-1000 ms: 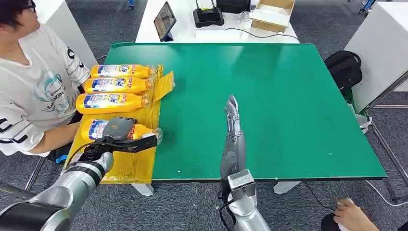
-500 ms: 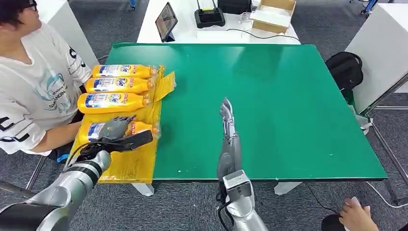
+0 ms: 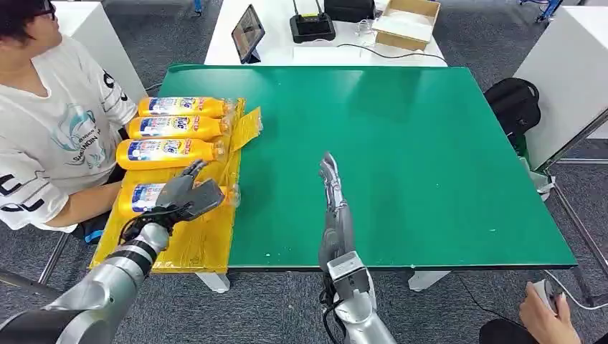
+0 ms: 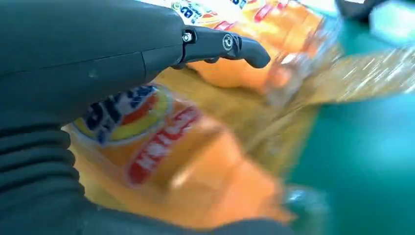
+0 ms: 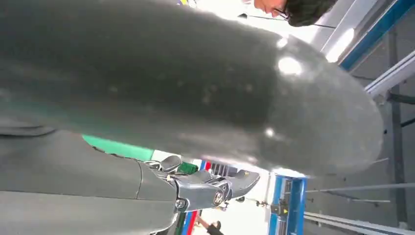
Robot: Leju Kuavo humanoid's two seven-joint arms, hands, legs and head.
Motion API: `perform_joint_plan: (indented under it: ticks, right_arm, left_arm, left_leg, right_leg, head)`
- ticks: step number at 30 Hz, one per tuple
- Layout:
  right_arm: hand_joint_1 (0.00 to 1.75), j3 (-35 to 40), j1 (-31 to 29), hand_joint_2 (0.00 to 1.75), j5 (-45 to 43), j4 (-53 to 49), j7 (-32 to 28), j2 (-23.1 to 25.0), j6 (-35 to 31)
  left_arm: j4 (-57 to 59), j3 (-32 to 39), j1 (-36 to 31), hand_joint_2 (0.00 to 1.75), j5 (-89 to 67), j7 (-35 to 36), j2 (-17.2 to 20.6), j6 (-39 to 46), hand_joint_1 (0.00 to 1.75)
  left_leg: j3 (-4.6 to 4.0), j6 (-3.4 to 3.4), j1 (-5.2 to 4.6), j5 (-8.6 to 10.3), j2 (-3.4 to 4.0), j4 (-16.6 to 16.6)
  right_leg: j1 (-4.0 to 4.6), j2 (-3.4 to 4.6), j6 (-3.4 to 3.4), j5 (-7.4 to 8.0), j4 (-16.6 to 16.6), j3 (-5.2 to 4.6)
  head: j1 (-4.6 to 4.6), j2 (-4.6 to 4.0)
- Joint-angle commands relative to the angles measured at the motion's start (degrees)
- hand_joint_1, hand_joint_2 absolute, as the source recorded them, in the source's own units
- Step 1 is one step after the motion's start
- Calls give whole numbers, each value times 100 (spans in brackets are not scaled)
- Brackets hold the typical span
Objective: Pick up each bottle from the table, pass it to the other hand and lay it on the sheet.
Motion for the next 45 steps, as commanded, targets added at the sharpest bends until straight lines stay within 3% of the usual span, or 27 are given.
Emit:
perform_joint_plan:
  ticks: [1,8,13,14,15,18,19,26,30,39,45]
  right_arm:
    - [0,-140,-102,0,-24,389,-5,-6,4]
    - [0,-141,-105,0,-23,382,-3,-4,2]
    - [0,29,-29,0,203,437,84,-12,-51]
    - [0,77,-26,0,258,471,83,-20,-49]
    - [0,188,-16,0,354,558,59,-36,-49]
    - [0,239,52,0,427,697,38,-12,-101]
    - [0,239,52,175,427,697,38,-12,-101]
    - [0,-123,688,175,237,477,-38,-51,-394]
    - [0,-227,871,175,82,371,-159,-137,-658]
    - [0,-526,1309,175,-570,75,-176,-157,-755]
    - [0,-640,1609,175,-682,52,-134,-210,-705]
  left_arm:
    - [56,678,109,0,179,-87,-248,2,0]
    - [57,678,110,0,183,-88,-239,-2,0]
    - [-1054,1755,412,0,2032,-1148,-798,1449,0]
    - [-1387,1728,528,175,2351,-1148,-853,1456,0]
    - [-2272,1314,890,175,3128,-1148,-910,1648,0]
    - [-3190,920,1315,175,4099,-1148,-1009,1800,0]
    - [-3190,920,1315,175,4099,-1148,-1009,1800,0]
    - [-5543,-63,2859,175,5098,-1148,-1371,1263,0]
    - [-6423,-437,3422,175,5047,-1148,-1348,1519,0]
    - [-5841,-721,3908,175,5538,-1131,-1266,983,0]
    - [-5467,-1292,4316,175,4971,-876,-1217,779,0]
  left_leg:
    - [19,7,1,-7,10,-8]
    - [12,5,1,-6,11,-5]
    - [19,11,4,-8,12,-7]
    - [5,7,4,-6,5,-1]
    - [5,9,6,-10,8,2]
    - [-1,5,3,-8,14,-5]
    - [-5,4,1,-6,12,-5]
    - [-3,9,2,-17,11,-6]
    - [-7,9,2,-29,22,-1]
    - [-20,10,-4,-22,24,-10]
    - [-8,11,-3,-27,20,-12]
  right_leg:
    - [5,2,-17,-4,-9,17]
    - [6,4,-14,-2,-6,8]
    - [11,0,-23,-3,-13,18]
    - [9,-5,-15,-4,-7,6]
    - [12,-5,-18,-6,-7,7]
    - [8,1,-14,-4,-8,-3]
    - [5,1,-10,-3,-7,-8]
    - [8,-1,-14,-12,-14,-3]
    - [7,7,-15,-15,-13,-10]
    - [2,-1,-12,-11,-17,-29]
    - [3,-9,-15,-17,-22,-15]
  head:
    - [0,0]
    - [0,0]
    - [0,0]
    - [0,0]
    - [0,0]
    - [0,0]
    - [-2,0]
    - [0,0]
    - [0,0]
    - [-2,0]
    - [-2,0]
